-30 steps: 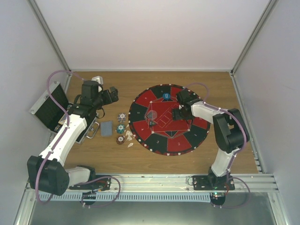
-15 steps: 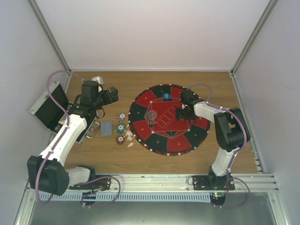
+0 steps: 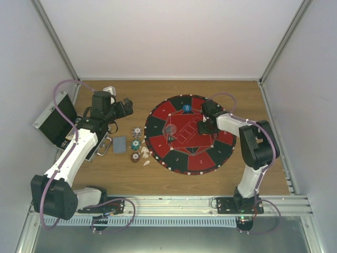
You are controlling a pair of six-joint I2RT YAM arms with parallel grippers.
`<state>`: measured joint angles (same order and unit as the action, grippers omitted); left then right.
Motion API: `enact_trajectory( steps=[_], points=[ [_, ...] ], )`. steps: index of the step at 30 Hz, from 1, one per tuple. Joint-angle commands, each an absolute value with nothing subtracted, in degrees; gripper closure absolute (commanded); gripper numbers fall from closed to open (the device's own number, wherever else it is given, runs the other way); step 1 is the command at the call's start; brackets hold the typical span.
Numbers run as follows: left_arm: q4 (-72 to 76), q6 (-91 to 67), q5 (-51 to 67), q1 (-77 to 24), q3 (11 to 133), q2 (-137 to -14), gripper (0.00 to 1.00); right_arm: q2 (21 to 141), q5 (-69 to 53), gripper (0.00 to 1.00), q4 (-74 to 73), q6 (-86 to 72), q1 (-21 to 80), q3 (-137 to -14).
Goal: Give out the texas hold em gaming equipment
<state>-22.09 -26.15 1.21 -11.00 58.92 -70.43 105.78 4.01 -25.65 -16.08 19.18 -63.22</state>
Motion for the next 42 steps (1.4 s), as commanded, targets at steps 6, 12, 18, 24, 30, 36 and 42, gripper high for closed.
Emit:
enact_trajectory(
  steps=[6,12,18,24,30,36,42],
  points=[
    [-20.2,-26.5,1.1,-11.4,58.0,-69.0,0.01,109.3,3.6,0.46,-27.3,-14.8,22.3,-62.0],
    [-20.2,-26.5,1.0,-11.4,58.0,-69.1,0.01,106.5,2.4,0.48,-28.7,-16.5,24.4,-58.3],
    [-20.2,-26.6,1.4,-11.4,57.8,-69.3,0.01,103.0,-1.4,0.49,-29.8,-18.2,27.2,-54.7],
    [-20.2,-26.7,2.1,-11.3,57.6,-69.7,0.01,101.3,-3.3,0.49,-31.4,-19.1,31.4,-52.9],
    [-20.2,-26.7,2.3,-11.3,57.4,-69.8,0.01,98.9,-4.7,0.49,-32.9,-20.4,34.1,-50.3],
    [-20.3,-26.7,2.5,-11.4,57.3,-69.7,0.01,97.5,-4.6,0.49,-34.4,-22.1,36.0,-48.1],
    [-20.2,-26.8,2.5,-11.3,57.0,-69.6,0.01,96.6,-3.6,0.49,-35.6,-23.4,37.9,-47.2]
  ],
)
